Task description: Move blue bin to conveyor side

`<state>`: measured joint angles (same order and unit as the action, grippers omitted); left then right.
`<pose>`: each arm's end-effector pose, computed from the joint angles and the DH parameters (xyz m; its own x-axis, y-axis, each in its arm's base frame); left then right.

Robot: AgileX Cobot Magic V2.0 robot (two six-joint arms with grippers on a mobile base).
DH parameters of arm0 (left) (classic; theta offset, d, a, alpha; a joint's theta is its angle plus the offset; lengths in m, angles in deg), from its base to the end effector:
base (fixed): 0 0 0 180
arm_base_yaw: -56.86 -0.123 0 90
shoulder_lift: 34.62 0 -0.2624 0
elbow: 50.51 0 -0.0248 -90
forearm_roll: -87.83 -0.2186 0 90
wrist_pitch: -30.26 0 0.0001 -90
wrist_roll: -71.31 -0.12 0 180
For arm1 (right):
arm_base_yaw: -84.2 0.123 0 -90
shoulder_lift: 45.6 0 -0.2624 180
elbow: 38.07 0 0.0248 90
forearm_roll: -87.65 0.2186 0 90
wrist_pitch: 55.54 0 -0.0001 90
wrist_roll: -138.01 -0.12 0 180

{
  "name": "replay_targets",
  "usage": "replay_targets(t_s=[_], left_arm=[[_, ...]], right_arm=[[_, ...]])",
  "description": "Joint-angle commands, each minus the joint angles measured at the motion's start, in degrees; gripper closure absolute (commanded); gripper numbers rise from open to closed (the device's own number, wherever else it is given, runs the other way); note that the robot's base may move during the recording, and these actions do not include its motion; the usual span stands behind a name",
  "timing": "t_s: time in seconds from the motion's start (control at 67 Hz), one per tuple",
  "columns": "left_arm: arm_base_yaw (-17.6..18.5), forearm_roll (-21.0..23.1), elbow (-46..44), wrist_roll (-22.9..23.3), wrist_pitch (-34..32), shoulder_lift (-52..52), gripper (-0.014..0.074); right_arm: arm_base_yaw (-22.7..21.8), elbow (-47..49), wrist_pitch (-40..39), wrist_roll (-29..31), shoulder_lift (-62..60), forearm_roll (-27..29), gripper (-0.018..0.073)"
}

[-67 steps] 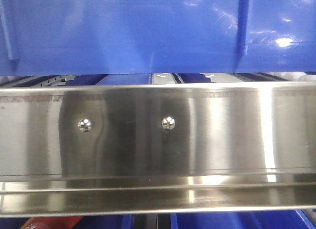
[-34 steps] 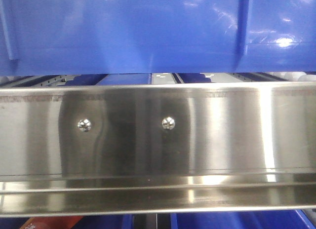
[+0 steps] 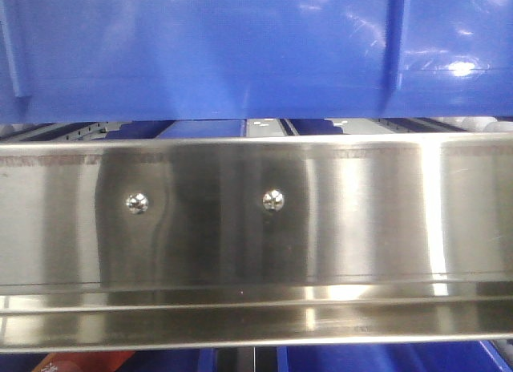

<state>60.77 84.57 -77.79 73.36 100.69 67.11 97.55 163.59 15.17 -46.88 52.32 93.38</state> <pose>0.3259 -0.0158 0.3644 -0.8163 0.0391 -0.5764 0.0237 0.9991 0.0342 0.2969 0.0821 0.3588 -0.8423 -0.0789 -0.5332 -0.1817 0.9729 0.1430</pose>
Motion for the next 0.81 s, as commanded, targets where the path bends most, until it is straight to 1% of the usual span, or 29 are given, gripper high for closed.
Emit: replay_targets(t_s=[0.0, 0.672, 0.791], left_arm=[[-0.2, 0.1, -0.4, -0.1, -0.5, -0.8, 0.0048], [-0.2, 0.1, -0.4, -0.1, -0.5, -0.8, 0.0048], [-0.2, 0.1, -0.4, -0.1, -0.5, -0.8, 0.0048]], right_arm=[[0.0, 0.5, -0.7, 0.0, -0.3, -0.7, 0.0001], [0.0, 0.5, -0.7, 0.0, -0.4, -0.7, 0.0001], [0.0, 0.5, -3.6, 0.0, -0.4, -0.7, 0.0001]])
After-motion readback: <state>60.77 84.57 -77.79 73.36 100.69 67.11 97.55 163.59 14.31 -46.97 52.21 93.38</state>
